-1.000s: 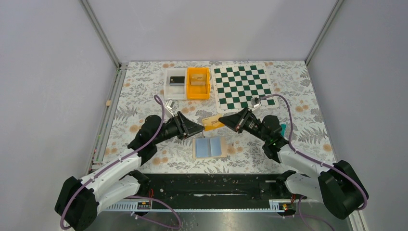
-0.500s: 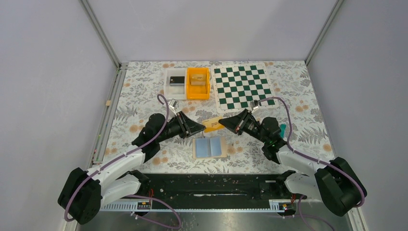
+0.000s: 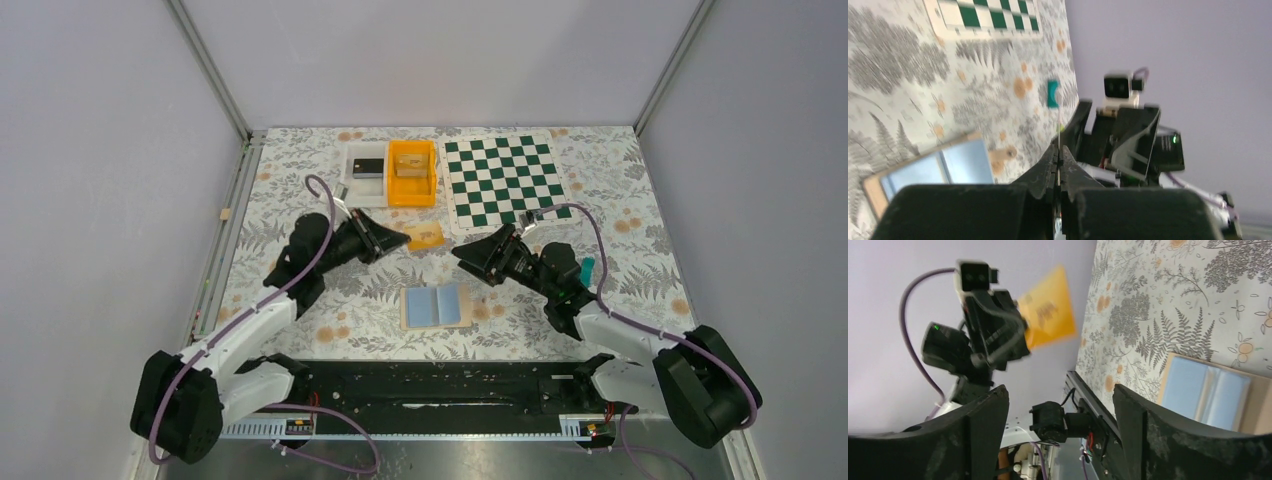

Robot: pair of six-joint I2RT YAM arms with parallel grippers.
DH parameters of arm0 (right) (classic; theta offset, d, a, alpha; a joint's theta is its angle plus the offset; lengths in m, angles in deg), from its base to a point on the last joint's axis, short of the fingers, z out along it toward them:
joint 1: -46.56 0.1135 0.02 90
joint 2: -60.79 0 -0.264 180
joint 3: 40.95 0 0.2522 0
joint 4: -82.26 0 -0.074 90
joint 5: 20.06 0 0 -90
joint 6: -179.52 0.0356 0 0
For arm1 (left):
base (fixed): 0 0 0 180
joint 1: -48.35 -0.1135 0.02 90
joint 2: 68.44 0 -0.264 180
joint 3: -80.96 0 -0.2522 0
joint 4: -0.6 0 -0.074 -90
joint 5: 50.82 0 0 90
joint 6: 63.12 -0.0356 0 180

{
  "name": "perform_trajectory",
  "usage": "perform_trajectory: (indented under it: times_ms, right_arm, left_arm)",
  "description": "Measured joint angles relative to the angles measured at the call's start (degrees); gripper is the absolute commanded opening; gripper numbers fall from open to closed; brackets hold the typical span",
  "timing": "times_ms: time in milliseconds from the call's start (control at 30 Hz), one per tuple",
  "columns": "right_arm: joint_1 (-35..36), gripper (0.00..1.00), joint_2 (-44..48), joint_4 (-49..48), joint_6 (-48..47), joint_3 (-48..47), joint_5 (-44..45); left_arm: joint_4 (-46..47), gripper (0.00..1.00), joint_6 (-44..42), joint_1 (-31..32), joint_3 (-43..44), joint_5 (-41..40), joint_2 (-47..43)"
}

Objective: Take the credit cards out of the card holder
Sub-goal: Place the credit card in the storage box.

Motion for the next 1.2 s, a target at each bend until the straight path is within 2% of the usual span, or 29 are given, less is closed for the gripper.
perform_trajectory:
  times_ms: [100, 167, 367, 567, 867, 1200]
  right_arm:
    - [0.0, 0.91, 2.8, 4.4, -2.5, -0.1, 0.0]
    - [0.0, 0.99, 5.4, 7.7, -4.3, -0.3, 0.0]
    - [0.0, 1.00, 12.9, 20.2, -11.1, -3.1, 0.1]
    - [0.0, 1.00, 18.6, 32.0, -18.2, -6.0, 0.2]
    - [0.0, 1.00, 21.0, 43.4, -25.0, -8.9, 0.2]
    - [0.0, 0.99, 17.0, 43.6, -25.8, -8.9, 0.2]
  left_arm:
    - [-6.6, 0.00, -4.1, -5.3, 7.3, 1.9, 2.6]
    - [-11.4, 0.00, -7.7, -8.7, 13.9, 3.6, 6.3]
    - [-28.1, 0.00, -20.8, -16.2, 34.1, 5.9, 21.3]
    - [-38.4, 0.00, -28.2, -20.4, 51.1, 5.9, 37.3]
    - [-41.0, 0.00, -29.7, -20.8, 71.0, 6.2, 56.3]
    - [-36.7, 0.00, -25.0, -20.8, 82.3, 10.3, 72.7]
